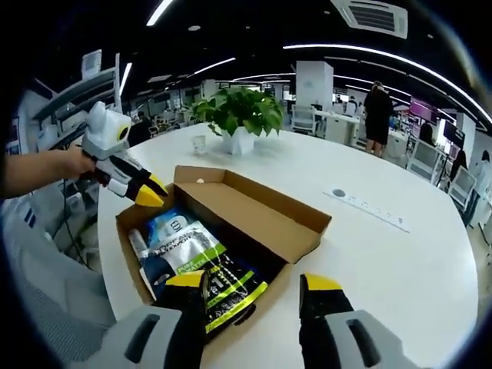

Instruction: Operate the shoe box by opening the lid, removing the specified soft item, and placing it in the target area until the item is outside and the box remains undamaged.

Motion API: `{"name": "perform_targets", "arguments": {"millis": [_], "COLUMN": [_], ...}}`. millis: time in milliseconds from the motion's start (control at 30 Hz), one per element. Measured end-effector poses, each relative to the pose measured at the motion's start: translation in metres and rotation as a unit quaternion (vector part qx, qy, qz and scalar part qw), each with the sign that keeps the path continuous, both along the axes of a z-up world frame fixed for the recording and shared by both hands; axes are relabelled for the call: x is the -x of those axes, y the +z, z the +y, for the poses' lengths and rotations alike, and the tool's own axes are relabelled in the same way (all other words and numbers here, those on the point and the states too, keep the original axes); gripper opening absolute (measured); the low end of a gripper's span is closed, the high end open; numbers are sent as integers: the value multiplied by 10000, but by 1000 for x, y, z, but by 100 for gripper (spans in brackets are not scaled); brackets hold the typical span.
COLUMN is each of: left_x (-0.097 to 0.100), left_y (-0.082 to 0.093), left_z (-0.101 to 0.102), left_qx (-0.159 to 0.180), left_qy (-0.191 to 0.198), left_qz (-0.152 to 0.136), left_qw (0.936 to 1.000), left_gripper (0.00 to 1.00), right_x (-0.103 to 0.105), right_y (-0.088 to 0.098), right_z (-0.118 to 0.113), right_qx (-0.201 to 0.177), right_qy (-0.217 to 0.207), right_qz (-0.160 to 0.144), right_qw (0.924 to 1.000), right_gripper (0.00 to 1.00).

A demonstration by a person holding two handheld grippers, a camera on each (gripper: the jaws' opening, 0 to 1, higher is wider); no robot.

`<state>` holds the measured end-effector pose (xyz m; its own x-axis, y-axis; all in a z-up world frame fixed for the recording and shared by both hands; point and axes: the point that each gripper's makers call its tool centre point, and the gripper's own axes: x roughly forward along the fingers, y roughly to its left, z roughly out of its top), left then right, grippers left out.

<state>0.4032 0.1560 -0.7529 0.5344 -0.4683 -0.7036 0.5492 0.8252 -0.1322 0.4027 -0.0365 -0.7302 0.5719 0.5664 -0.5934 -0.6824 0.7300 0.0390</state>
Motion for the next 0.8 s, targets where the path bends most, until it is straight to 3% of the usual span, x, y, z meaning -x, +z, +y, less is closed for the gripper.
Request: {"name": "perform_targets", "arguments": {"millis": [500,800], "left_x": [29,40], "left_y": [-18,-34], "left_z": [-30,-44], "left_qx": [687,1016], "left_qy": [-143,-119], "left_qz": [756,1322], "left_qw": [9947,9859], "left_gripper": [21,22], "right_x": [29,43], "right_y": [2,-1], "right_z": [2,6], "right_qx": [-187,-238], "right_qy": [155,248], "right_qz": [53,91], "right_qw": [9997,9994], "right_gripper": [59,61]}}
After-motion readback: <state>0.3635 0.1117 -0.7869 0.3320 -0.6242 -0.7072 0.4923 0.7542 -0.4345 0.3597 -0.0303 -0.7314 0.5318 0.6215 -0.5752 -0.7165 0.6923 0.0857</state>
